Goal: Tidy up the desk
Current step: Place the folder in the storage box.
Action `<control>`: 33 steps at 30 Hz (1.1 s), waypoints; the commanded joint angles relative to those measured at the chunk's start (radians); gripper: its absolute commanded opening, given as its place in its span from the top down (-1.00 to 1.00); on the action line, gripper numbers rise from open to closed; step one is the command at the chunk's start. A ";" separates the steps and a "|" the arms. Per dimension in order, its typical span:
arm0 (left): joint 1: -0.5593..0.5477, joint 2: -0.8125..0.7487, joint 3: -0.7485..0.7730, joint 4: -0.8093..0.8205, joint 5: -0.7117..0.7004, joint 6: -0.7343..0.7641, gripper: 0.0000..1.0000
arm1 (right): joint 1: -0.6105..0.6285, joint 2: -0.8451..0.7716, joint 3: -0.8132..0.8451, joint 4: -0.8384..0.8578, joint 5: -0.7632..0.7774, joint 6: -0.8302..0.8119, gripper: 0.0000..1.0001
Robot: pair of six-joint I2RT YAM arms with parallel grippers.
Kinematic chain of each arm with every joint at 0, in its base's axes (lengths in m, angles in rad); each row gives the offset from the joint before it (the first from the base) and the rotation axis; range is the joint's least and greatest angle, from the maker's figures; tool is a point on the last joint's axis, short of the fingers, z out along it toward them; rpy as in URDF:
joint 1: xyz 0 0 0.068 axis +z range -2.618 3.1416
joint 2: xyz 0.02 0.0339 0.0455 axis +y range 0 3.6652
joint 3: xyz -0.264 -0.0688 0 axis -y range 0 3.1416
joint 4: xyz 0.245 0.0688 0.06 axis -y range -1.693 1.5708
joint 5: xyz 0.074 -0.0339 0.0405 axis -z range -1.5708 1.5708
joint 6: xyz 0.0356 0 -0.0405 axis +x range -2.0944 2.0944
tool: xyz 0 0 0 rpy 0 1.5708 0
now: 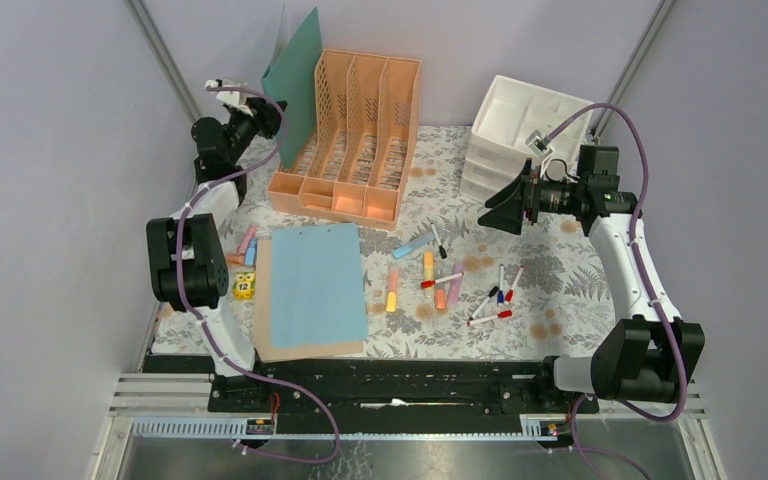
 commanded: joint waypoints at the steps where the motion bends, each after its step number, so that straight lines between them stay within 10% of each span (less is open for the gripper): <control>1: -0.028 -0.058 0.075 -0.138 -0.080 0.035 0.30 | -0.005 -0.011 -0.002 0.022 -0.046 0.006 -0.99; 7: -0.046 -0.102 0.119 -0.194 -0.154 0.077 1.00 | -0.004 -0.018 -0.011 0.035 -0.050 0.015 -0.99; 33: -0.050 -0.414 0.236 -0.396 -0.350 0.076 1.00 | -0.005 -0.031 -0.031 0.083 -0.075 0.059 -0.99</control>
